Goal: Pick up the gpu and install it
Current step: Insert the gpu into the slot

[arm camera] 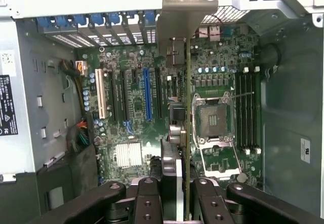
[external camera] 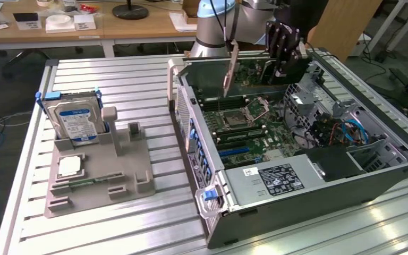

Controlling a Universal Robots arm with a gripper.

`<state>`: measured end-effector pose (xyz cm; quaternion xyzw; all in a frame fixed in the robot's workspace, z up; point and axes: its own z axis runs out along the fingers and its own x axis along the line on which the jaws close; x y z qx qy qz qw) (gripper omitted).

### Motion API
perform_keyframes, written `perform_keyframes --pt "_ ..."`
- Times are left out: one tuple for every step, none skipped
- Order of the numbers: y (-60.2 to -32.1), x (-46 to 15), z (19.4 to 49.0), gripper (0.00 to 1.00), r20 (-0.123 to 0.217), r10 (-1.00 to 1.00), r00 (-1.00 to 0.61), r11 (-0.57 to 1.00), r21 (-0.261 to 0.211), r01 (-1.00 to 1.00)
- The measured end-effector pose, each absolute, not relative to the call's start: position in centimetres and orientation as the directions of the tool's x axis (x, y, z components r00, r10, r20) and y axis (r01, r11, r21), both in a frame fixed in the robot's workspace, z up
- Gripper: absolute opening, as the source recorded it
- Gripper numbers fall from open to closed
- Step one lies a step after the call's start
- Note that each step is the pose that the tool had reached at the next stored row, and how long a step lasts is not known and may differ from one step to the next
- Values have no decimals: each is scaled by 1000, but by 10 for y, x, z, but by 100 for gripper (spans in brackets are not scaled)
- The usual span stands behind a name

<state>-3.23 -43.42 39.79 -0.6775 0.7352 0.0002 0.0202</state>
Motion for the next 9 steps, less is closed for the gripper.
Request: perform_keyframes --pt "-434 -32 398 28 -30 -996 -79 80 -27 -996" --pt "-434 -32 398 28 -30 -997 -78 79 -27 -997" --pt "-434 -32 398 28 -30 -997 -76 77 -27 -997" --pt "-434 -32 398 28 -30 -997 -74 75 -27 -997" --pt "-434 -32 398 28 -30 -997 -71 72 -27 -997" --pt "-434 -32 397 28 -30 -997 -69 70 -27 -997" --pt "-434 -32 397 28 -30 -997 -66 67 -27 -997" --pt "-434 -32 397 28 -30 -998 -63 64 -27 -998" --pt "-434 -32 396 28 -30 -998 -59 60 -27 -998"
